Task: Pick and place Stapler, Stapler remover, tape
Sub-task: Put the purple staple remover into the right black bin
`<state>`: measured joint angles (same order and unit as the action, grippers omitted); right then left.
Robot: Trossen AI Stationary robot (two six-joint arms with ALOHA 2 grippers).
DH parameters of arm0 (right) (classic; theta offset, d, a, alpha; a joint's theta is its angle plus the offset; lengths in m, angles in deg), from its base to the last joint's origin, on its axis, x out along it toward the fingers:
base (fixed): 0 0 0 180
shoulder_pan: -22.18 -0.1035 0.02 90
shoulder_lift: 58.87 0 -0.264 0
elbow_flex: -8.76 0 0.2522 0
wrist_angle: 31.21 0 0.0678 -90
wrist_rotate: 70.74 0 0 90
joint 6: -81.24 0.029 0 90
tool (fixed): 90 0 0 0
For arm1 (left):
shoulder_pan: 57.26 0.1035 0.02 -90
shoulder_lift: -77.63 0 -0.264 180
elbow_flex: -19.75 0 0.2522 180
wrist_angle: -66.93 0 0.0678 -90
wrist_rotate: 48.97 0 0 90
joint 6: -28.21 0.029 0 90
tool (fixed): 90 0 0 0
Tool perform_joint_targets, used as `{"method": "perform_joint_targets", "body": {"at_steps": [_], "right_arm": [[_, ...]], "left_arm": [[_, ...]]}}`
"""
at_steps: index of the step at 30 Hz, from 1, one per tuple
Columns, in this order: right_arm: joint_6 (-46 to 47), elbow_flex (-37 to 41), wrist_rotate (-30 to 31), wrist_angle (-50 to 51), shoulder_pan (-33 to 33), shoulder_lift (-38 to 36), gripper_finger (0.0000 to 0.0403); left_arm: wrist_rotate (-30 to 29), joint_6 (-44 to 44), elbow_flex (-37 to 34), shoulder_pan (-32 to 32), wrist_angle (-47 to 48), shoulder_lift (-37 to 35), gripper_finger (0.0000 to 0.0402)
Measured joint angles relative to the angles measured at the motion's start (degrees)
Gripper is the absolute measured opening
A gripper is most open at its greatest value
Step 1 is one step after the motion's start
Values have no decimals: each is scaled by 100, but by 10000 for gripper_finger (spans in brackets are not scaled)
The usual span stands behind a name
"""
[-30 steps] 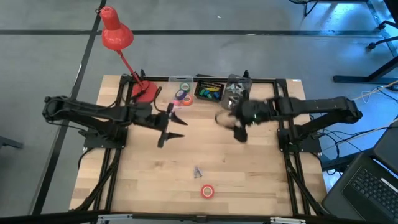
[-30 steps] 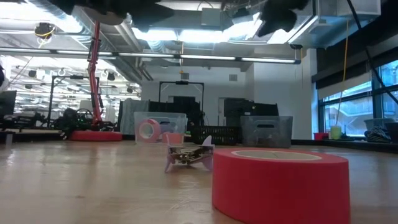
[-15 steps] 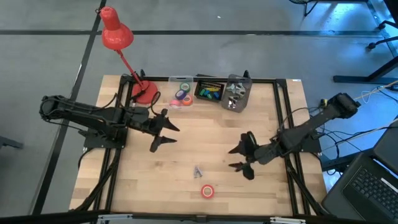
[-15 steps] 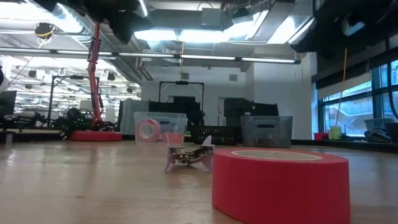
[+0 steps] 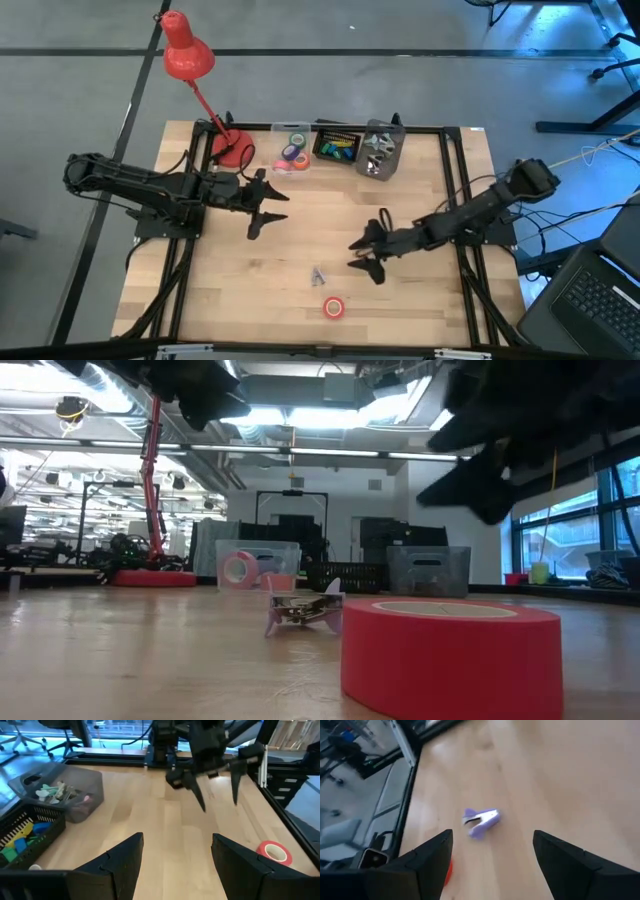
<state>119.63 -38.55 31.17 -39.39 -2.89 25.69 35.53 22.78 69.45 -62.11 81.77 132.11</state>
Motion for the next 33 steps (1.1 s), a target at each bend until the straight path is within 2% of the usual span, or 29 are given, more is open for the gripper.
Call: {"method": "perform_joint_targets", "body": {"at_steps": [3,9,17,23,28,33], "right_arm": [[69,-297,-443,-150,133,416,279],[141,-977,-446,-211,159,1131,279],[1726,-1564,-748,-194,156,2014,279],[2654,-1634,-766,-180,153,2413,278],[2892,-1636,-764,-210,156,2632,258],[2896,-1638,-756,-249,156,2666,220]], "left_arm": [[-1,0,0,2,-2,0,226],[4,3,0,0,0,0,226],[7,13,0,0,46,0,226],[13,16,0,0,104,2,226],[13,15,0,0,177,2,226],[13,16,0,0,175,2,226]]}}
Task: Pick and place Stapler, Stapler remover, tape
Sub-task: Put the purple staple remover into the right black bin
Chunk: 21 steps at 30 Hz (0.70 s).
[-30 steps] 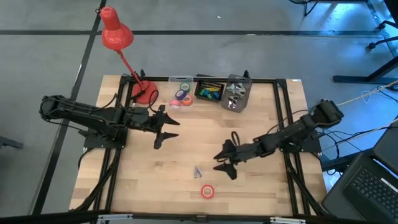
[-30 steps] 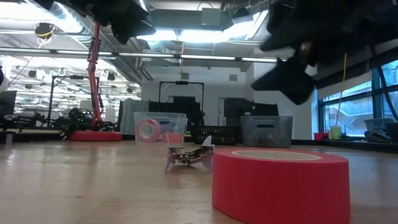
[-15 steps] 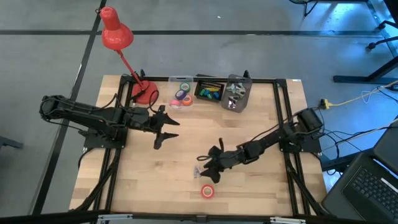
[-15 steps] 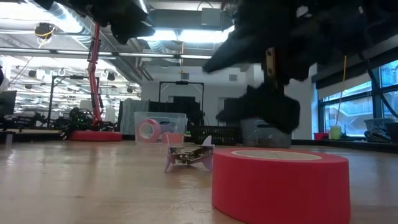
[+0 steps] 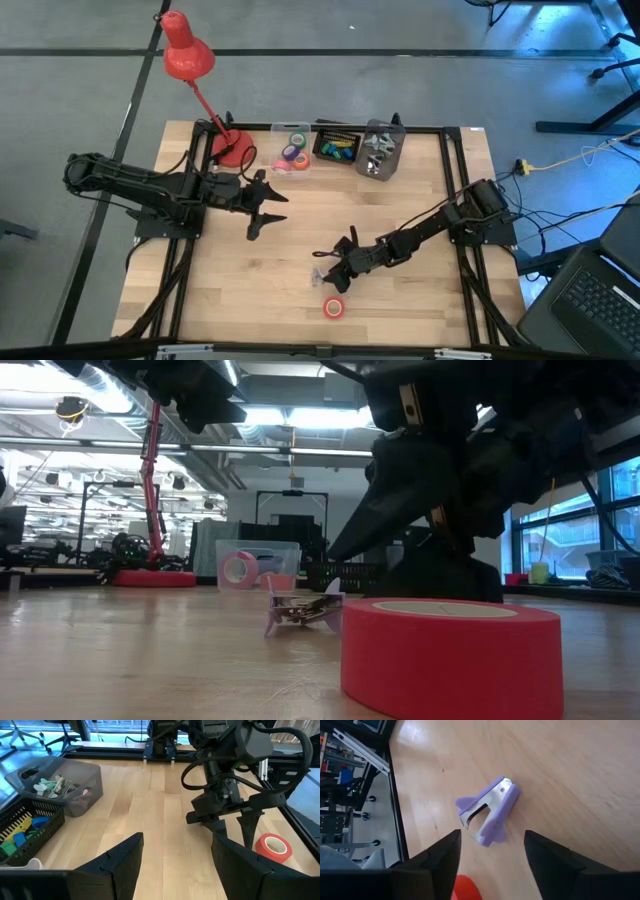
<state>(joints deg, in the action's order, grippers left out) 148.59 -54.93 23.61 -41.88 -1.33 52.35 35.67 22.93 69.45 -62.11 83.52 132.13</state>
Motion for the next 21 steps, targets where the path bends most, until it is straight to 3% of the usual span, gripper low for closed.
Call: {"method": "perform_joint_targets", "body": {"at_steps": [8,21], "right_arm": [[38,0,56,-54,0,0,163],[37,-26,56,-46,0,4,157]], "left_arm": [[-7,2,0,0,0,0,226],[-11,0,0,0,0,0,226]]}}
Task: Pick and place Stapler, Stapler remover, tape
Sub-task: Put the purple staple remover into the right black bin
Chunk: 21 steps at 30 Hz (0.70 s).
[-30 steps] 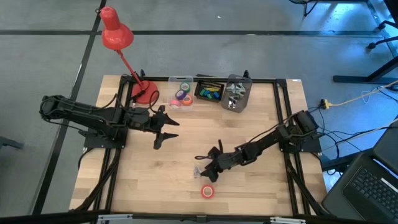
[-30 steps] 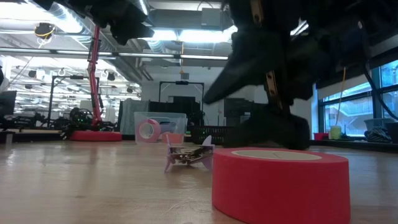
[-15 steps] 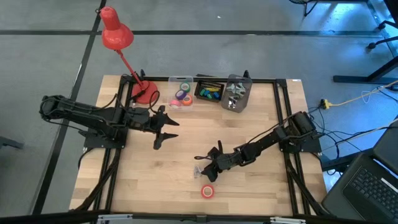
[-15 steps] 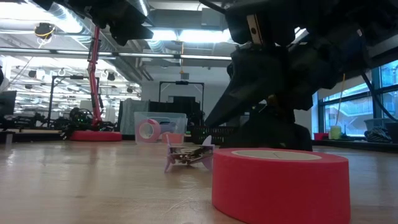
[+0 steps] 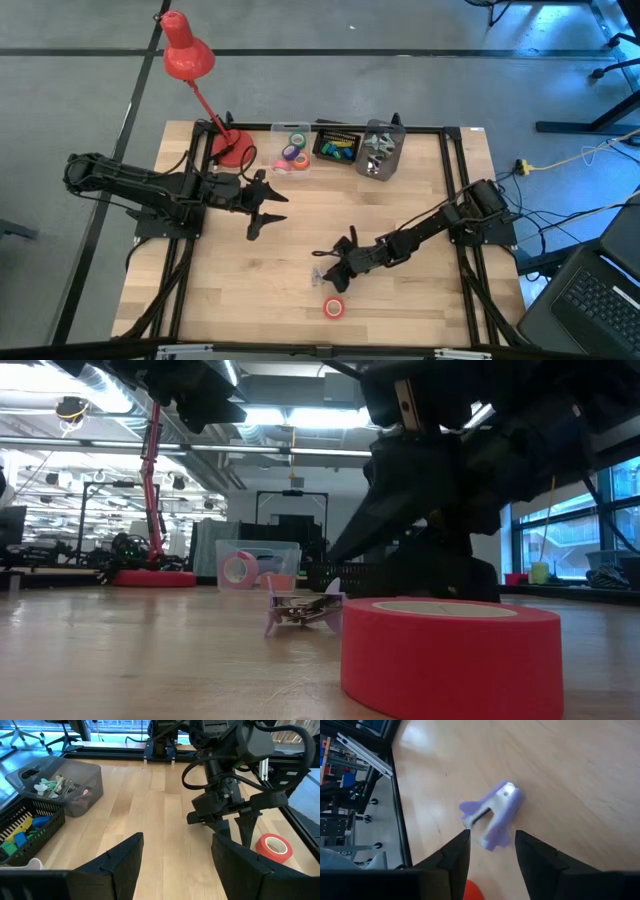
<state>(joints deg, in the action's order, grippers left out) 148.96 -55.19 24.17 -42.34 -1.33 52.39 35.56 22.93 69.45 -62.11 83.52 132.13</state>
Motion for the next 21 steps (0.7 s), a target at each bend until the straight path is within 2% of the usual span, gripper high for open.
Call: {"method": "perform_joint_targets", "body": {"at_steps": [6,12,21], "right_arm": [[-224,-238,-1,104,21,7,157],[-74,-284,0,672,42,7,157],[-37,-287,-44,642,42,5,157]], "left_arm": [[0,0,0,0,0,2,226],[0,0,0,0,0,2,226],[4,0,0,0,0,2,226]]}}
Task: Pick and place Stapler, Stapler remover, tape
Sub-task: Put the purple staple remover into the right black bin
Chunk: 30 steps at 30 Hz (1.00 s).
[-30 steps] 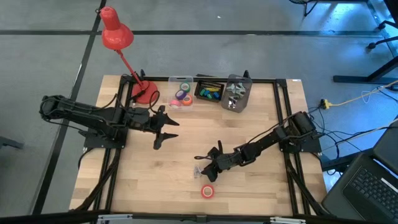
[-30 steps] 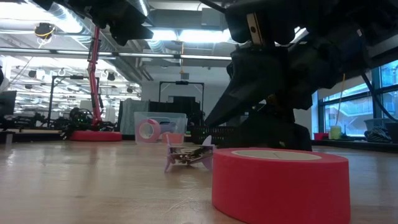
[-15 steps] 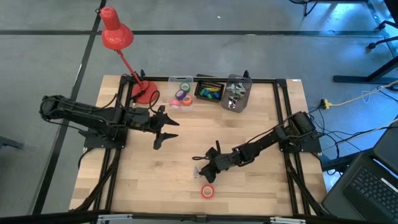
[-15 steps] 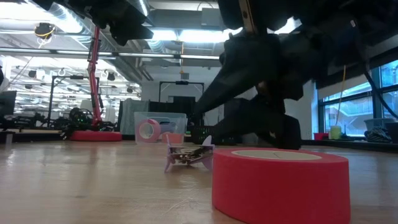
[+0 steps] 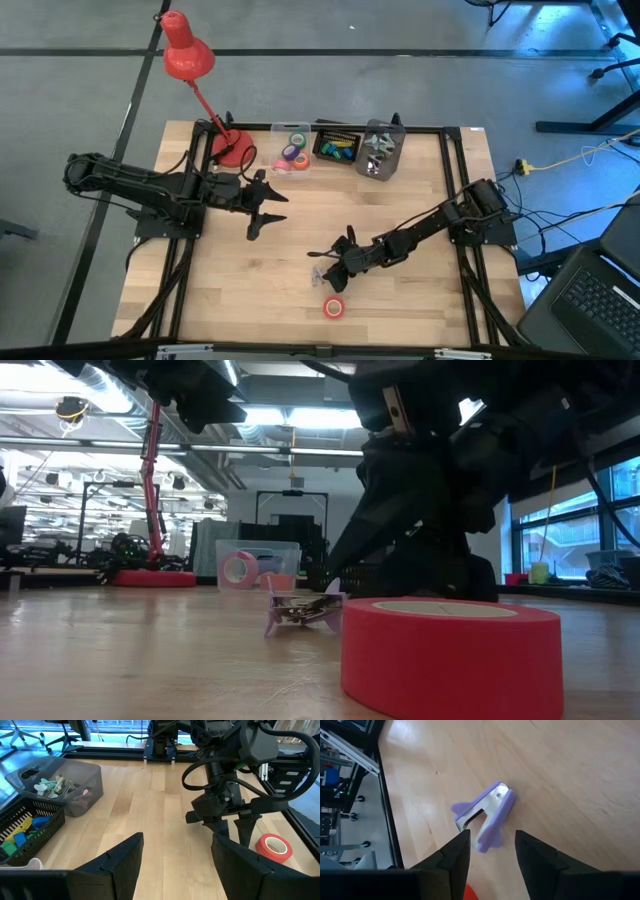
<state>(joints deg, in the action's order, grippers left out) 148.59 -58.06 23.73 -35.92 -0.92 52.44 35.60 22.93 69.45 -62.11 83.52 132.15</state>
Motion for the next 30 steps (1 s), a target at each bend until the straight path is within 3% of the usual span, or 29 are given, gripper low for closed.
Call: {"method": "perform_joint_targets", "body": {"at_steps": [24,30], "right_arm": [[-29,-291,-111,598,0,-2,156],[-24,-291,-111,588,0,-2,136]], "left_arm": [[-4,0,0,0,2,0,226],[-4,0,0,0,4,0,226]]}}
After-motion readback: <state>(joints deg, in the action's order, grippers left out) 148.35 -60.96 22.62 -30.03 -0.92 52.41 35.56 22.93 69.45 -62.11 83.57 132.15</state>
